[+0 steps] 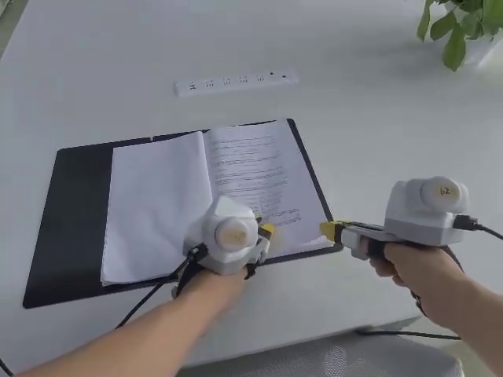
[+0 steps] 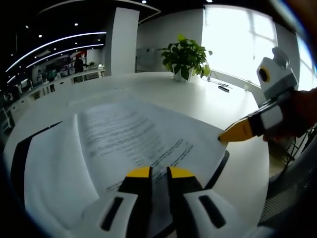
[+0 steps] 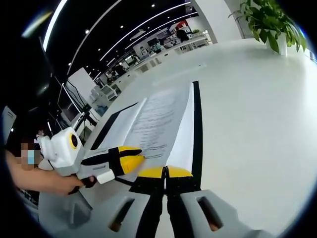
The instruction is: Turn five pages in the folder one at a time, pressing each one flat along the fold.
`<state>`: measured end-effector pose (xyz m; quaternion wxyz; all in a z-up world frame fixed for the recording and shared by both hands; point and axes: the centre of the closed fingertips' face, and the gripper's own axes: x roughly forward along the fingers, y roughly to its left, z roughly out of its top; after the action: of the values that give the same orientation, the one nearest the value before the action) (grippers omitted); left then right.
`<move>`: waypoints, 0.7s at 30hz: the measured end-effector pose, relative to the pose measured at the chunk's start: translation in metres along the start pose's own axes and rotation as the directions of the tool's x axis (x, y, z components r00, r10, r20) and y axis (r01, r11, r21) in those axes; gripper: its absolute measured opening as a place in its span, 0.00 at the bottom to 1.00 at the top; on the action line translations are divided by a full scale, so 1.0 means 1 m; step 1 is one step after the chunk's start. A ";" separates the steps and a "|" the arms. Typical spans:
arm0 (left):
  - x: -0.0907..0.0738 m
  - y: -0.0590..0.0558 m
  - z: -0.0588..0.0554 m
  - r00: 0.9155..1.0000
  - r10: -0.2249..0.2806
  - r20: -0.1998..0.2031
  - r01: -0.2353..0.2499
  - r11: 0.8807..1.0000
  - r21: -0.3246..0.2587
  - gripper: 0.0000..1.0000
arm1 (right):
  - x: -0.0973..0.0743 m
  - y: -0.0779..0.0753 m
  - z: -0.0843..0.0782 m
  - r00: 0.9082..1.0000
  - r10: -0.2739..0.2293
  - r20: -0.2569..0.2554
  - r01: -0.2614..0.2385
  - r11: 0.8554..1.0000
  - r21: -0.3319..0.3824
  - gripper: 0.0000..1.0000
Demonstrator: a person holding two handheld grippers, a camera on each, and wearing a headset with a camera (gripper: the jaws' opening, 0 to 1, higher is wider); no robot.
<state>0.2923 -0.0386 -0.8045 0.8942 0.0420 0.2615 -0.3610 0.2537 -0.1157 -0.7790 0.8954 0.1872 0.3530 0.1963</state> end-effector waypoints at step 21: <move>-0.099 0.042 0.045 0.992 0.022 0.122 -0.023 1.000 0.000 0.11 | 0.000 0.120 0.039 0.962 0.257 0.093 -0.240 0.957 -0.162 0.00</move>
<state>0.2811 0.0420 -0.7212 0.9125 0.0234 0.2056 -0.3530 0.2547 -0.0215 -0.6955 0.8938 0.1733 0.2594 0.3223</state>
